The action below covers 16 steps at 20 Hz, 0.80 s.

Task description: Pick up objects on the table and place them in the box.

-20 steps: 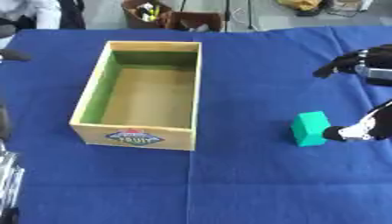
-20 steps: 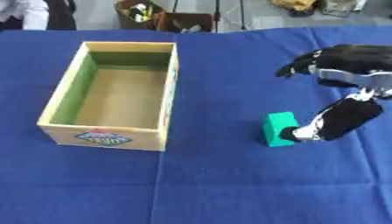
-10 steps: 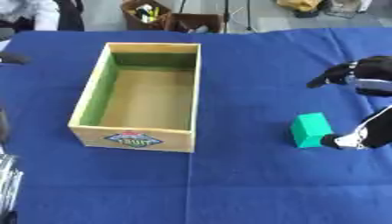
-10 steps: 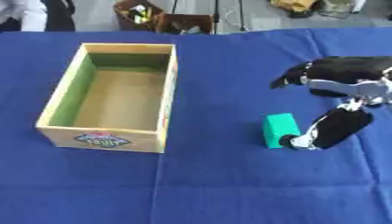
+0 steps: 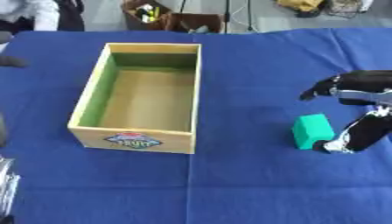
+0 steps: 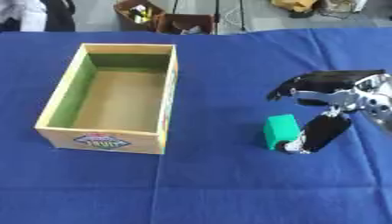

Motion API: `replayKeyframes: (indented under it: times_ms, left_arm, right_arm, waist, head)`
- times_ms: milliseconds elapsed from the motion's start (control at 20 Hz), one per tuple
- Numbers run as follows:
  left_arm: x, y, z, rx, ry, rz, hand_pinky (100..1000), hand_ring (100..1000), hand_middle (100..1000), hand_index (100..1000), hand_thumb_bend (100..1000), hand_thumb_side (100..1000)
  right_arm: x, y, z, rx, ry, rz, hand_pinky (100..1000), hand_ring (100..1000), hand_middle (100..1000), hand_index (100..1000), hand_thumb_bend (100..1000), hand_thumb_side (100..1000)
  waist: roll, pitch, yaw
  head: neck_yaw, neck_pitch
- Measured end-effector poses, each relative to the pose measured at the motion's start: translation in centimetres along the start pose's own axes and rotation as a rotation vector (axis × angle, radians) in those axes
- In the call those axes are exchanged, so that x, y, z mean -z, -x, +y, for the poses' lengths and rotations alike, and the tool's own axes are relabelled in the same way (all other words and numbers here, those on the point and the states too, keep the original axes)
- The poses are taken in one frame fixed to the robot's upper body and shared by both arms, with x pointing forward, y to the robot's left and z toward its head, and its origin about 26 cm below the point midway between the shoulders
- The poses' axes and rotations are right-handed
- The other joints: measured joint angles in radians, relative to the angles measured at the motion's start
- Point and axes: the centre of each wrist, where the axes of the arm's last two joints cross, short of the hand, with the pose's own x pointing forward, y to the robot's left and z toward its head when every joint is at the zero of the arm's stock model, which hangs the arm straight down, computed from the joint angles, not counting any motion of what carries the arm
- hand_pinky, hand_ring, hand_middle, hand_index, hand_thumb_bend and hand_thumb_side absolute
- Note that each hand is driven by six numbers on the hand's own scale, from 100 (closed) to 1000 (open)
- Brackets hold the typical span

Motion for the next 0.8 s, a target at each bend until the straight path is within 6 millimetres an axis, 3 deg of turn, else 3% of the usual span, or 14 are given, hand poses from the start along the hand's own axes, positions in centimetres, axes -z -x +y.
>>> replayKeyframes:
  times_ms: [800]
  left_arm:
    - [0.0, 0.0, -0.1, -0.003, 0.004, 0.001, 519, 711, 866, 806, 100, 960]
  right_arm:
    - [2.7, 1.7, 1.6, 0.010, -0.093, 0.042, 874, 929, 859, 952, 380, 420]
  waist:
    - [0.001, 0.006, 0.005]
  head:
    - [-0.008, 0.000]
